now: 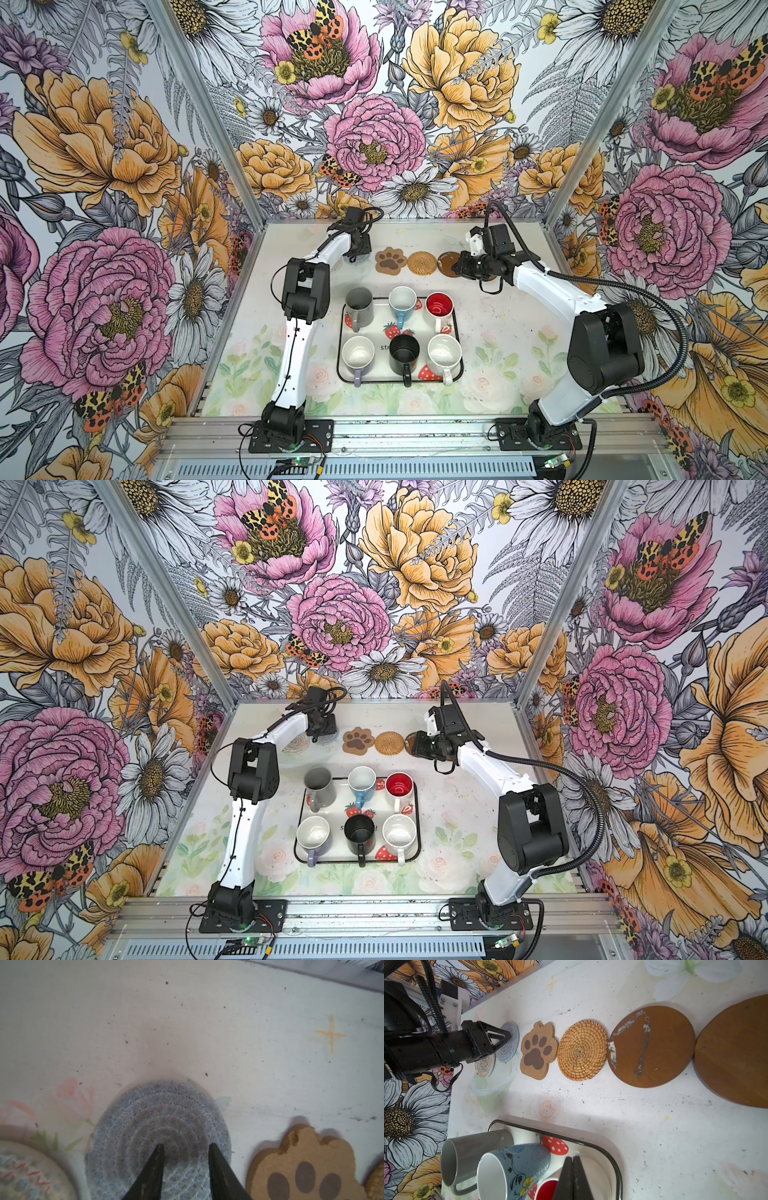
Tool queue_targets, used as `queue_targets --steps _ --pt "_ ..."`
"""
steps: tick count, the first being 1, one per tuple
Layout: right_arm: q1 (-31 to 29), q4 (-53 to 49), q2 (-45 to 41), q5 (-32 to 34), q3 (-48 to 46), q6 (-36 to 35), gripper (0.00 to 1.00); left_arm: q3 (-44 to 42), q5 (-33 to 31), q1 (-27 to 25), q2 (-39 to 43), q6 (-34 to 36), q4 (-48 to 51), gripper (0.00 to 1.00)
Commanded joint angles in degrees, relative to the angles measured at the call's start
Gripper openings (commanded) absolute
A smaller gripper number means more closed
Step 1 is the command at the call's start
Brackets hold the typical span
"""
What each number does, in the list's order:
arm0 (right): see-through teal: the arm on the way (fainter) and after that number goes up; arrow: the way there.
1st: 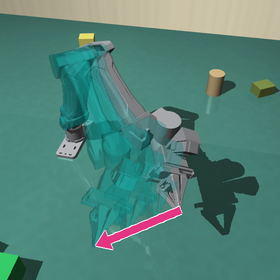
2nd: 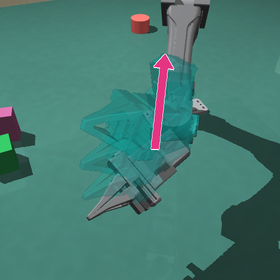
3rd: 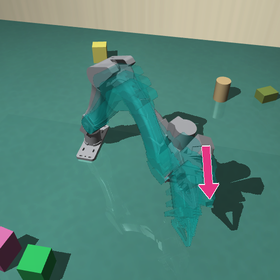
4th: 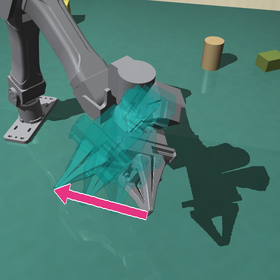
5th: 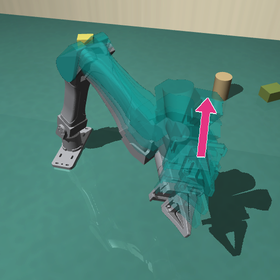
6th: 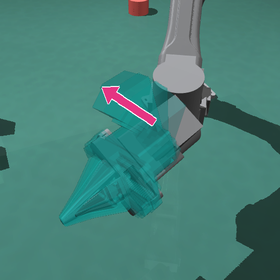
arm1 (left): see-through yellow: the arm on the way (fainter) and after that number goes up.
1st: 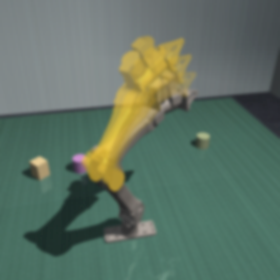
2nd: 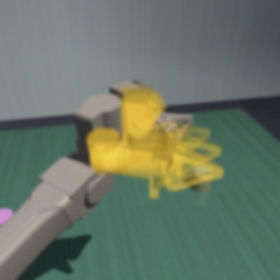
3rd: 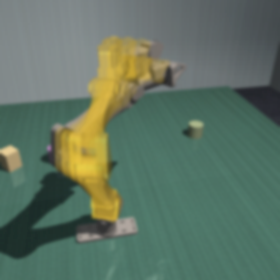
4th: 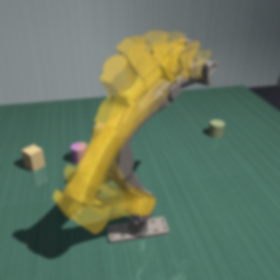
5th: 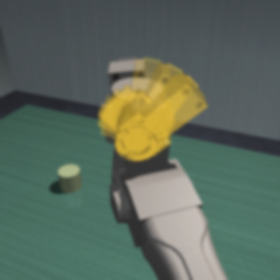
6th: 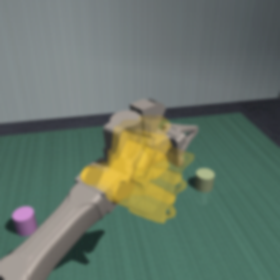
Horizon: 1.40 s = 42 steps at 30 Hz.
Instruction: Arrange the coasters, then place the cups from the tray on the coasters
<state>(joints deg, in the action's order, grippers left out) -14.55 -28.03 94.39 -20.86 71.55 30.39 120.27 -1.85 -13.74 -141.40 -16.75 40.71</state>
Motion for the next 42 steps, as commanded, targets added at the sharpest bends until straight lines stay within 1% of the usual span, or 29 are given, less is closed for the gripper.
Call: queue_targets --steps 1,6,10,42 --pt "0.3 -0.4 -2.8 0.0 -0.7 -0.7 0.03 -4.8 2.4 0.4 0.3 1.3 7.7 0.38" --pt "0.1 -0.3 -3.0 0.0 -0.9 -0.5 0.03 -7.9 3.8 -0.6 1.2 1.8 7.7 0.37" --pt "-0.1 -0.3 -3.2 -0.1 -1.2 -0.5 0.03 -9.3 3.5 -1.7 1.3 2.1 7.7 0.37" --pt "-0.2 -0.2 -2.9 0.1 -1.8 -0.8 0.03 -11.5 6.0 -5.1 1.0 0.6 7.6 0.35"
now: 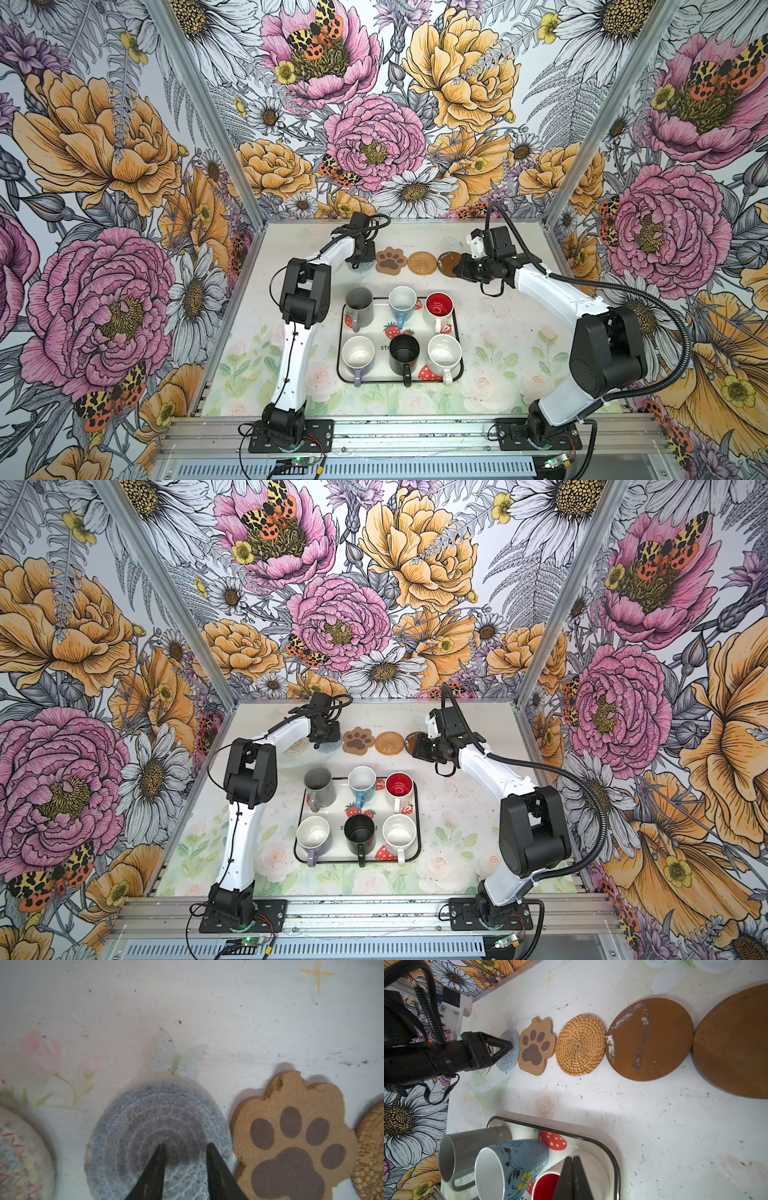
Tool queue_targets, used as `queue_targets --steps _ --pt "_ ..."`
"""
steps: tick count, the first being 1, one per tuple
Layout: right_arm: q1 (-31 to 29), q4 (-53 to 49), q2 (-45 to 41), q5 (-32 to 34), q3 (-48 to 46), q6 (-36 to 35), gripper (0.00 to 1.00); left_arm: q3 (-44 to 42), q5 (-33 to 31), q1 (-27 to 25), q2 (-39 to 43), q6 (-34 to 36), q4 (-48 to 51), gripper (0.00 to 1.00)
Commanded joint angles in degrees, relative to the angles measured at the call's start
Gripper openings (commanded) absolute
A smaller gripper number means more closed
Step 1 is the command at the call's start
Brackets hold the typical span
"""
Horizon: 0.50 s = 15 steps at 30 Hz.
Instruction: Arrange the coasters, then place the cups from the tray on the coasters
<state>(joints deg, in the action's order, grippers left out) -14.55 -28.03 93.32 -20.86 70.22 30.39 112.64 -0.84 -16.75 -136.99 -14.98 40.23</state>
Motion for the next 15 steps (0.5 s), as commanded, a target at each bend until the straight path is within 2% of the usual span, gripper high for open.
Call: queue_targets --steps 1,15 --pt "-0.2 -0.2 -1.8 0.2 -0.5 -0.8 0.03 -4.0 5.1 -2.1 -3.4 -1.3 8.1 0.35" --pt "-0.2 -0.2 -1.6 0.3 -0.4 -0.8 0.03 -4.0 5.0 -2.2 -2.3 -1.4 8.0 0.38"
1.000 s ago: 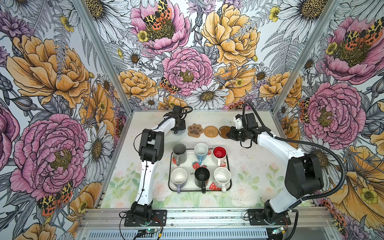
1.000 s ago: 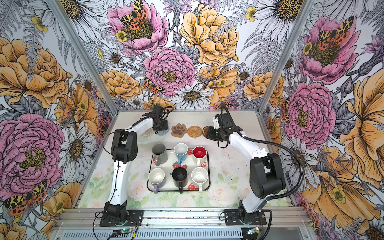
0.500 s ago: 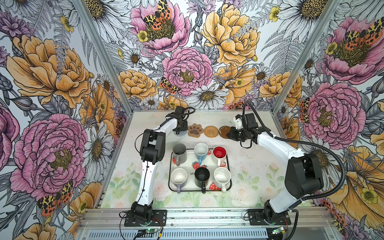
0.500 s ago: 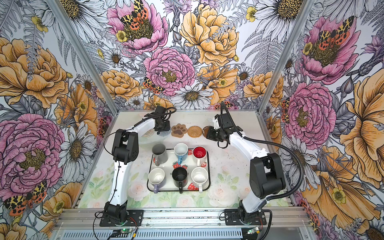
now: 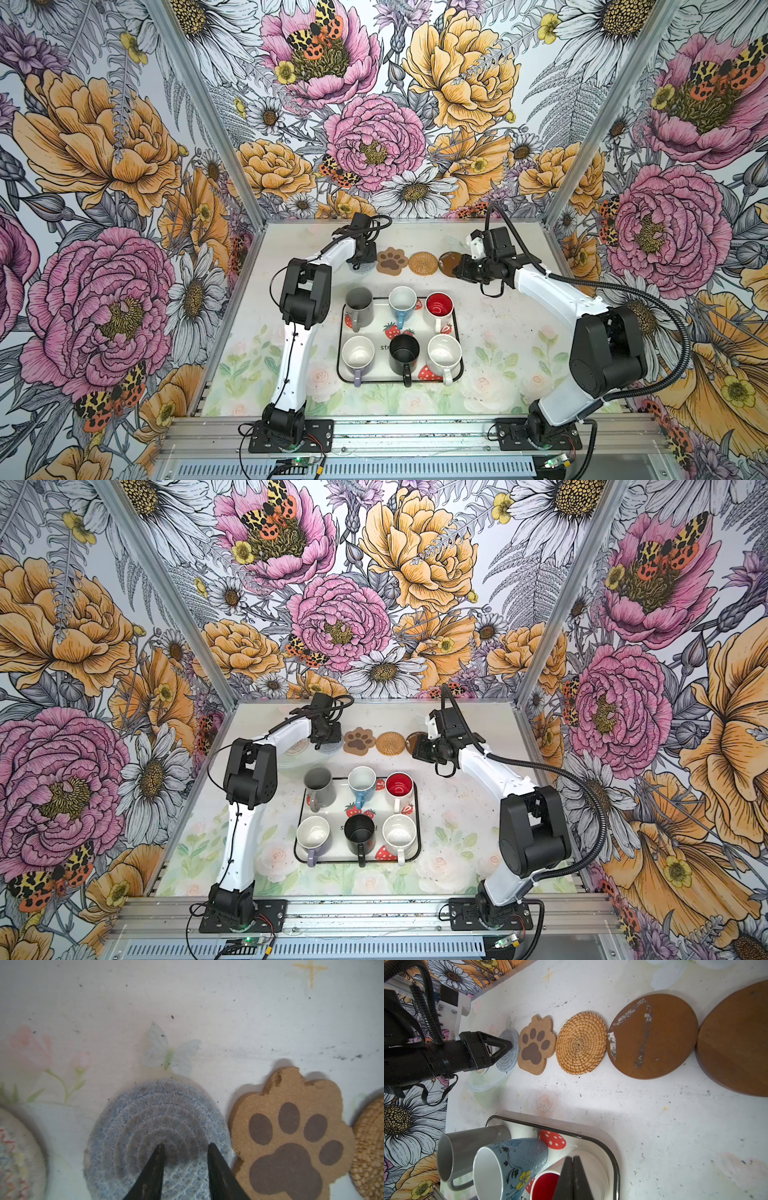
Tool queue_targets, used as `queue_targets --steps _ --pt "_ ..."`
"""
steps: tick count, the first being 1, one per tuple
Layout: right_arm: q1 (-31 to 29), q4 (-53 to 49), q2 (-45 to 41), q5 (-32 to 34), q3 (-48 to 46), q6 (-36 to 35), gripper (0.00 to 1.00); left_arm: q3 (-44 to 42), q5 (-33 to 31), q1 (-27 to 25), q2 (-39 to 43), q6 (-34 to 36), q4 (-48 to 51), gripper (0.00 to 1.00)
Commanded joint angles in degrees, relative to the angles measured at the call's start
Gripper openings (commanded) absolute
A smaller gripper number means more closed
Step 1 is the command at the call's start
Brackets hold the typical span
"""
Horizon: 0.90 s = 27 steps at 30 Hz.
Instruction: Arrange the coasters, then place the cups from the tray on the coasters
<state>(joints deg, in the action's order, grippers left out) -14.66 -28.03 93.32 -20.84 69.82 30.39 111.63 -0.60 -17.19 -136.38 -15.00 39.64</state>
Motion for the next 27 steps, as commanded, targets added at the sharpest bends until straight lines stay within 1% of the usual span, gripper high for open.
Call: queue_targets --steps 1,15,22,27 --pt "-0.2 -0.2 -1.6 0.2 0.0 -0.8 0.03 -2.8 4.7 -1.8 -2.9 -1.4 8.6 0.39" --pt "-0.4 -0.2 -1.5 0.0 0.1 -0.9 0.03 -2.0 4.4 -1.4 0.6 -2.3 8.7 0.44" --pt "-0.6 -0.1 -1.4 0.0 0.2 -0.8 0.03 0.3 1.9 -1.3 2.7 -2.3 8.6 0.46" --pt "-0.6 -0.2 -1.5 0.1 0.2 -0.7 0.03 1.6 -0.1 -0.2 5.2 -1.8 8.7 0.46"
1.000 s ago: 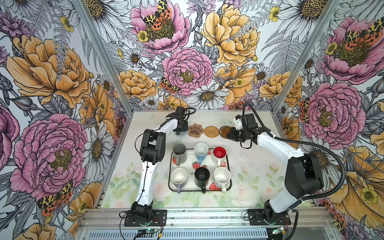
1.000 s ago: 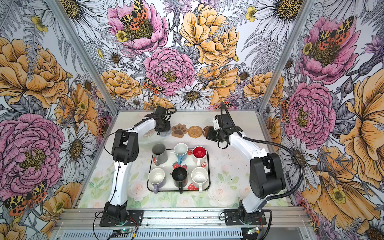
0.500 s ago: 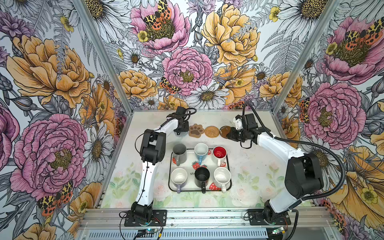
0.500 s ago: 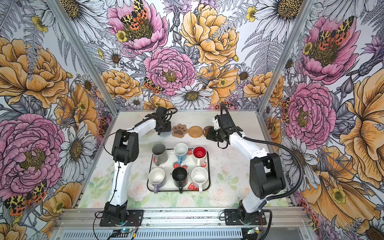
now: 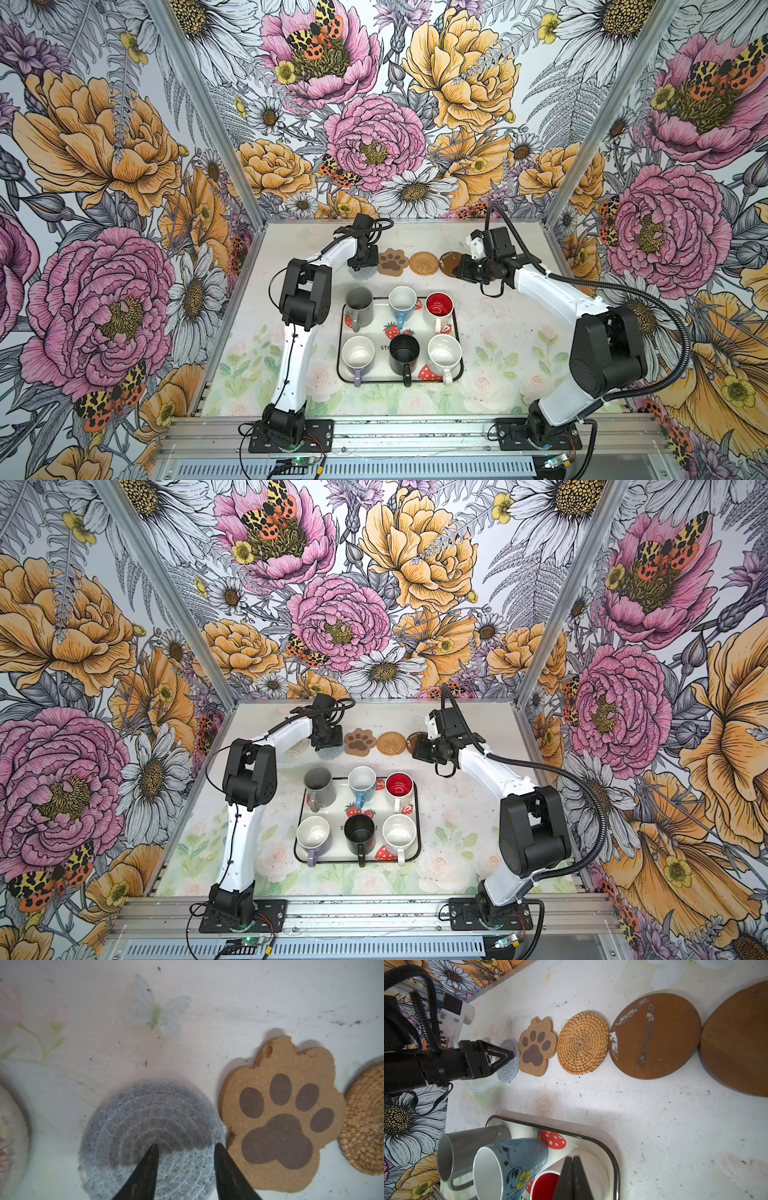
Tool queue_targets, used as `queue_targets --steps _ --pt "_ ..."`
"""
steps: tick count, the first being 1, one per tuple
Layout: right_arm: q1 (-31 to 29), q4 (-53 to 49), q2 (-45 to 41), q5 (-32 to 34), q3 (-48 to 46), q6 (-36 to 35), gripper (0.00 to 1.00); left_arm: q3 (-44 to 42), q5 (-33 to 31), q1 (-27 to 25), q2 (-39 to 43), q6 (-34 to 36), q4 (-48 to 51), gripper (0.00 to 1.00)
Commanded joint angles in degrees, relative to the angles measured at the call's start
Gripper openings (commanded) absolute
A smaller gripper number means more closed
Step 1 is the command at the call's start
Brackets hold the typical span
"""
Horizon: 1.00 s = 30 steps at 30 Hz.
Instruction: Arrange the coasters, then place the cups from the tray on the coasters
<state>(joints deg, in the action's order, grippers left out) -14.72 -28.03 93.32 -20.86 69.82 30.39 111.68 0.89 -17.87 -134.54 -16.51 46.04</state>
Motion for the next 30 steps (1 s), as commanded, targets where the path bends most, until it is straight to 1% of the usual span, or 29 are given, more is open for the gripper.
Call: queue_targets --steps 1,6,11,15,19,22,26,30 --pt "-0.6 -0.1 -1.5 0.1 0.2 -0.7 0.03 1.3 -2.3 0.8 4.3 -0.1 2.2 0.46" --pt "-0.5 -0.2 -1.3 0.2 0.4 -0.6 0.03 -1.5 -5.8 3.7 9.0 0.9 2.2 0.47" --pt "-0.7 -0.2 -0.6 0.2 0.6 -0.5 0.03 -7.5 -8.7 6.8 13.4 1.3 2.2 0.47" --pt "-0.8 -0.2 0.1 0.3 1.0 -0.3 0.03 -11.3 -8.3 6.7 14.8 1.6 1.8 0.44" --pt "-1.2 -0.2 0.7 0.2 1.5 -0.3 0.03 -12.2 -7.5 5.0 13.7 1.7 1.3 0.42" --pt "-1.3 -0.2 0.8 0.1 1.5 -0.3 0.03 -11.1 -6.7 3.8 11.5 1.5 1.0 0.41" --pt "-1.4 -0.2 0.6 0.3 1.3 -0.4 0.03 -8.9 -3.3 3.7 7.9 1.0 0.8 0.40" --pt "-1.4 -0.2 0.6 0.3 1.3 -0.4 0.03 -7.0 -2.7 3.4 5.2 1.2 0.8 0.39"
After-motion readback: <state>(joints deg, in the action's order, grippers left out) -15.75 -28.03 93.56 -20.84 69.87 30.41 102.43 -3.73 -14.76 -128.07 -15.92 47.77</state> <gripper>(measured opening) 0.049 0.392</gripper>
